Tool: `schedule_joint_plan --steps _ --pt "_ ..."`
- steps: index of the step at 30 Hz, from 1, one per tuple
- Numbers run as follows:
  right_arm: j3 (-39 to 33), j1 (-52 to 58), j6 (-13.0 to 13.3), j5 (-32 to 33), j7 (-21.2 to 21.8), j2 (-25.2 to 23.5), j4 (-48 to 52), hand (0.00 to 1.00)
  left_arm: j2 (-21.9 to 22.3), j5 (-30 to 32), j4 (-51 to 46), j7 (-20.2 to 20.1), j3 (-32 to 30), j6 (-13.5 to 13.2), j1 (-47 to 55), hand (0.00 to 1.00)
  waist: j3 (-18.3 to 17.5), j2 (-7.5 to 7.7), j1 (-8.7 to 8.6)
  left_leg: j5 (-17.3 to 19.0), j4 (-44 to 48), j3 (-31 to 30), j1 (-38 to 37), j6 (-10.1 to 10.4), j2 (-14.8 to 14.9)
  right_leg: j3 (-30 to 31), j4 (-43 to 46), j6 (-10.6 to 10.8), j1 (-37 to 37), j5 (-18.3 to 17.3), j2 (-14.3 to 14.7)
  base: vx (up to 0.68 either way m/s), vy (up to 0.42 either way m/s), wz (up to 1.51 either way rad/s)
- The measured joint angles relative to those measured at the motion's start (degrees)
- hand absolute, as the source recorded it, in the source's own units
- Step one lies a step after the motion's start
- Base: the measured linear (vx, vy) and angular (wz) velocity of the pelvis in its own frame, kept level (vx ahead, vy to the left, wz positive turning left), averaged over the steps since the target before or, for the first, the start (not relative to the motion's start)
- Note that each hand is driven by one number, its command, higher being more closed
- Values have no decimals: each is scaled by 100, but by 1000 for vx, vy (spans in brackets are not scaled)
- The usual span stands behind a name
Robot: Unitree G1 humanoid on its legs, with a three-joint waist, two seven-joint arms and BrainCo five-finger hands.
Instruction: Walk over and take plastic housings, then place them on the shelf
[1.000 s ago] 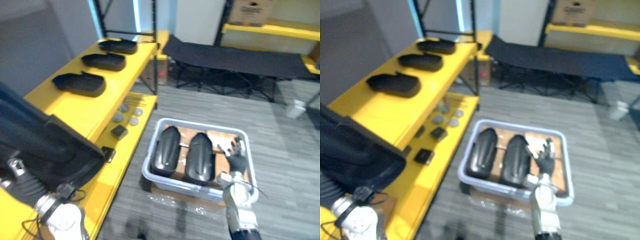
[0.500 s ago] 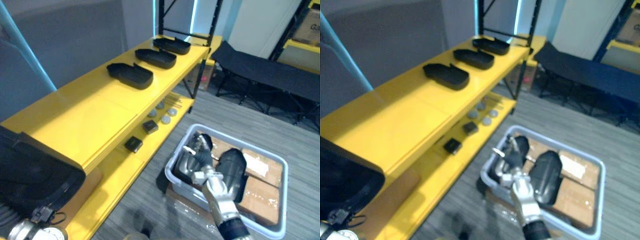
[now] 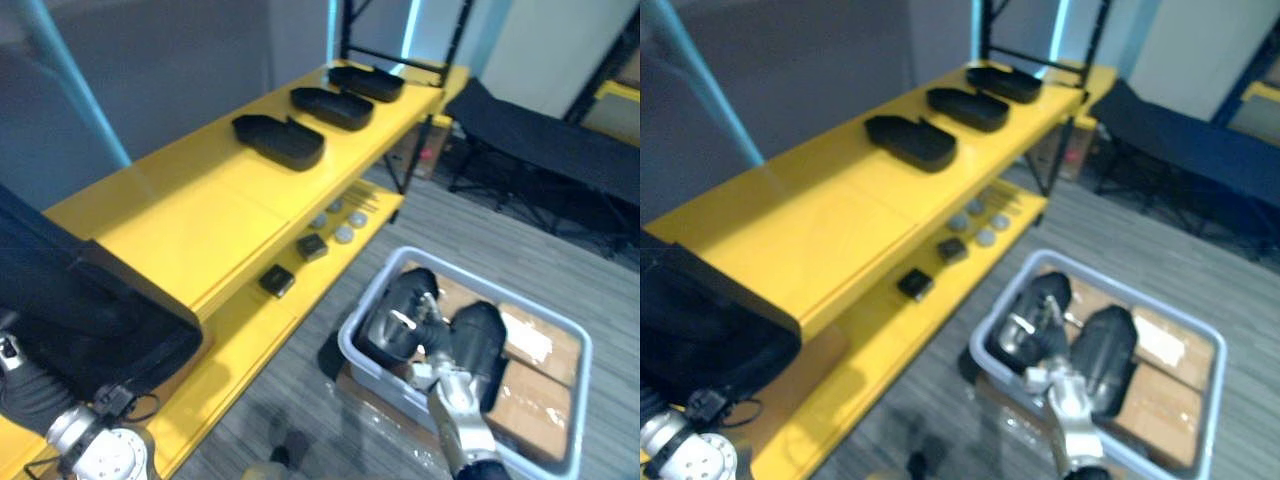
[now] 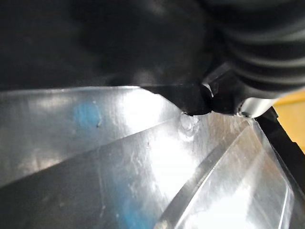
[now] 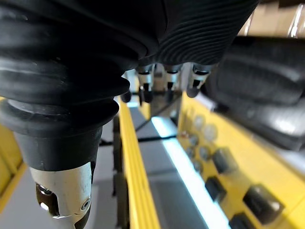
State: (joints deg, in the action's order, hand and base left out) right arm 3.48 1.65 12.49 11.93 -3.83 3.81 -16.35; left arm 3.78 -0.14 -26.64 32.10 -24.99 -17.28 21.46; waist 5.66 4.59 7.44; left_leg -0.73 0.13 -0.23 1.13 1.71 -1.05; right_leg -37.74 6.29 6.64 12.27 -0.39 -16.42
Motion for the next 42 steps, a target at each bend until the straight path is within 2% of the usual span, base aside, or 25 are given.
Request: schedule_joint_plan --steps 2,5,7,8,10,11,12,13,14,15,16,17,18,19,21,23,25,27,30,33,35,37,39,41,42 --pt "0 -65 74 -83 16 -4 3 0 -56 -3 114 -8 50 21 72 100 7 -11 45 -4 14 -57 -8 -7 3 19 119 -76 0 56 -8 52 69 28" --pt "-10 -161 160 -83 101 0 35 0 -117 7 360 -10 117 27 95 100 25 -18 114 -4 13 -75 3 -6 6 157 132 -78 -13 61 1 -8 14 5" --pt "-13 -160 229 -90 144 6 36 0 -120 25 419 -17 147 25 82 100 60 -72 100 -23 5 -135 40 4 -7 205 138 -77 -17 61 22 -52 17 16" --pt "-44 -134 238 -100 136 11 42 0 -126 24 430 -55 166 12 25 100 96 -129 39 -59 -21 -287 106 10 -31 286 195 -79 -26 59 47 6 117 61" --pt "-135 6 245 -102 112 45 102 0 -213 18 548 -139 278 -46 -155 100 168 -259 -107 -191 -241 -665 96 10 -56 773 465 -106 -45 41 80 50 264 101" --pt "-219 140 249 -106 49 59 181 0 -399 16 661 -217 397 -111 -307 100 215 -330 -199 -256 -338 -943 104 -35 -67 1303 786 -159 -132 8 124 43 370 117" --pt "-239 252 258 -110 -13 49 236 0 -556 4 755 -325 421 -172 -417 100 235 -350 -233 -315 -399 -1089 104 -73 -48 1806 1130 -184 -275 -31 183 20 333 110" --pt "-241 308 278 -110 -24 45 261 0 -627 -6 786 -371 438 -186 -463 100 238 -346 -235 -374 -427 -1198 107 -66 -48 1993 1288 -256 -329 -86 216 -15 192 98" --pt "-245 407 319 -109 -17 18 290 0 -745 -7 888 -398 501 -230 -578 100 251 -334 -308 -497 -456 -1407 143 -97 -53 2342 1372 -301 -352 -645 362 -38 65 86" --pt "-243 451 356 -111 0 16 314 0 -782 -7 940 -405 515 -236 -637 100 229 -283 -349 -544 -453 -1535 197 -68 -92 2415 1279 -325 -351 -830 466 -54 -29 99" --pt "-269 442 413 -136 40 11 340 0 -798 -6 1002 -422 515 -236 -732 100 259 -146 -372 -665 -437 -1629 249 25 -209 2386 1051 -445 -364 -1015 564 -71 -104 59" --pt "-396 403 478 -156 127 13 340 0 -751 -7 1061 -421 556 -231 -730 100 257 -89 -329 -686 -339 -1589 341 57 -260 2397 921 -446 -308 -1083 549 -73 -112 34" --pt "-463 363 512 -156 153 14 340 0 -740 -2 1059 -429 592 -225 -700 100 284 -132 -325 -695 -286 -1530 397 71 -243 2435 844 -426 -301 -1078 582 -124 -90 -4" --pt "-592 277 597 -147 251 36 339 0 -725 3 1050 -481 608 -217 -660 100 382 -261 -331 -698 -202 -1382 434 78 -158 2467 636 -394 -207 -1090 681 -125 -59 -16" --pt "-605 262 636 -145 308 61 339 0 -707 1 1021 -491 609 -216 -650 100 402 -294 -330 -697 -163 -1258 433 83 -112 2539 548 -330 -180 -1129 709 -129 -62 -28" --pt "-618 269 682 -144 427 84 340 0 -628 5 879 -534 618 -216 -646 100 451 -353 -371 -715 -170 -1105 408 161 10 2600 423 -213 -139 -1208 786 -185 -61 -40" --pt "-619 276 682 -142 514 81 340 0 -562 10 855 -549 618 -222 -653 100 469 -346 -377 -727 -178 -934 406 244 44 2706 332 -95 -157 -1373 792 -175 -50 -37" --pt "-621 342 683 -141 564 82 346 0 -490 14 865 -549 681 -221 -645 100 507 -447 -492 -738 -179 -859 397 259 153 2699 377 -115 -198 -1420 860 -149 -26 -7" --pt "-674 510 697 -141 648 64 351 0 -499 20 849 -551 724 -281 -655 100 496 -454 -517 -733 -173 -662 394 294 289 2684 440 -210 -231 -1511 913 -95 -14 3" --pt "-693 511 741 -142 622 51 372 0 -499 18 845 -574 692 -318 -653 100 466 -400 -505 -747 -176 -524 405 285 252 2680 424 -197 -236 -1524 835 25 30 2" --pt "-703 508 749 -141 603 -8 451 0 -499 22 734 -614 609 -344 -654 100 416 -318 -504 -740 -185 -470 412 276 137 2673 420 -189 -242 -1564 715 118 44 -1" --pt "-732 500 794 -146 465 -82 510 0 -519 26 518 -645 549 -389 -660 100 354 -181 -506 -654 -175 -396 418 161 -56 2670 456 -213 -242 -1569 530 185 53 2" --pt "-857 474 814 -150 286 -100 512 0 -522 34 431 -750 575 -399 -798 100 328 -176 -522 -614 -154 -418 398 93 -161 2688 909 -183 -378 -1472 423 151 71 14" --pt "-969 413 877 -172 61 -104 530 0 -614 66 427 -861 597 -416 -1026 100 316 -198 -536 -529 -165 -410 294 5 -129 2730 2214 -432 -1002 -1243 323 88 112 2" --pt "-972 389 895 -174 -2 -110 566 0 -640 70 426 -866 597 -418 -1055 100 318 -192 -538 -485 -163 -386 239 -25 -119 2752 2576 -466 -1175 -1094 277 123 108 -17"
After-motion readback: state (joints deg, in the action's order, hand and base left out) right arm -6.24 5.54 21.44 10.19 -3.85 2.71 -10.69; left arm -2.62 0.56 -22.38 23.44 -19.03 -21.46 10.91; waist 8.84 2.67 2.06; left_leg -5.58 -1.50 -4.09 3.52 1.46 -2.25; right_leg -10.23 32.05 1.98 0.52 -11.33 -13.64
